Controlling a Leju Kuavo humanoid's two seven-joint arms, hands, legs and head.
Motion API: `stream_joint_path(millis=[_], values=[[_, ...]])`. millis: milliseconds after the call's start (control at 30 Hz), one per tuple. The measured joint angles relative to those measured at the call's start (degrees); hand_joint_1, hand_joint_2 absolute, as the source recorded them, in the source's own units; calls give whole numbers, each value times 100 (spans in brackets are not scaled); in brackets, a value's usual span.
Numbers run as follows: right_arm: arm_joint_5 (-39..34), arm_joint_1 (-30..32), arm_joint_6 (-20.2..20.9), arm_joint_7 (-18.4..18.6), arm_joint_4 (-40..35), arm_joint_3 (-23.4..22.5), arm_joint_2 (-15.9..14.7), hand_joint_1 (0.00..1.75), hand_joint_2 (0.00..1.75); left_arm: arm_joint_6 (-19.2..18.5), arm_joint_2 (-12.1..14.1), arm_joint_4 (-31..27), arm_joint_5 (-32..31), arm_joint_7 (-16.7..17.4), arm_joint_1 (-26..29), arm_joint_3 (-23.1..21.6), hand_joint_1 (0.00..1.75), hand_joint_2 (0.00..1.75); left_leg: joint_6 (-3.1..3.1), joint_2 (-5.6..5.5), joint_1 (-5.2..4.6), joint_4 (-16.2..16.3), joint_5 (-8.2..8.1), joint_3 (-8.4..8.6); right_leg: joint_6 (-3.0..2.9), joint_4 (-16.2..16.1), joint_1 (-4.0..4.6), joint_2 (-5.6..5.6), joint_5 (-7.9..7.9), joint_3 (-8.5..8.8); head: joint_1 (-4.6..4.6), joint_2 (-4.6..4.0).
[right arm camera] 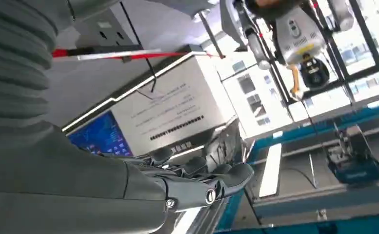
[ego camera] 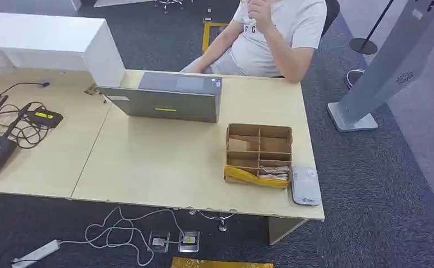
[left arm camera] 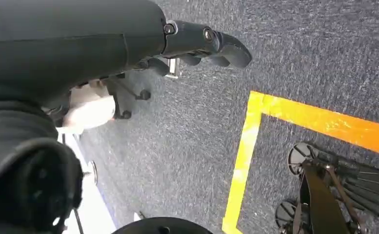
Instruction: Pass the card to the sensor for recognition and then transmit it.
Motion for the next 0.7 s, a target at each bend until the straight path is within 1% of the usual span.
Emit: stream_joint_path(millis=[67, 233, 533, 700], values=[[101, 178, 109, 31, 0, 85, 22, 0, 175, -37, 7, 0, -48, 0, -3, 0, 0, 0, 0, 6, 1, 0, 0, 3, -1, 0, 1, 6, 1, 0, 2, 0], [308, 661, 227, 111, 0, 273, 22, 0, 175, -111, 42, 0, -105, -2, -7, -2, 0, 0, 0, 6, 0, 1, 0, 4, 1, -1, 1, 5, 3, -1, 2, 0], [411, 1079, 354, 96, 0, 393, -74, 0, 175, -98, 83, 0, -135, 4, -4, -4, 0, 0, -5, 14, 0, 0, -4, 4, 1, -2, 0, 18, 3, -3, 2, 0], [472, 1382, 360, 96, 11, 435, -105, 0, 175, -111, 101, 0, -166, 7, -4, -15, 0, 0, -5, 15, 0, 0, -4, 6, 1, -1, 0, 19, 3, -4, 0, 0]])
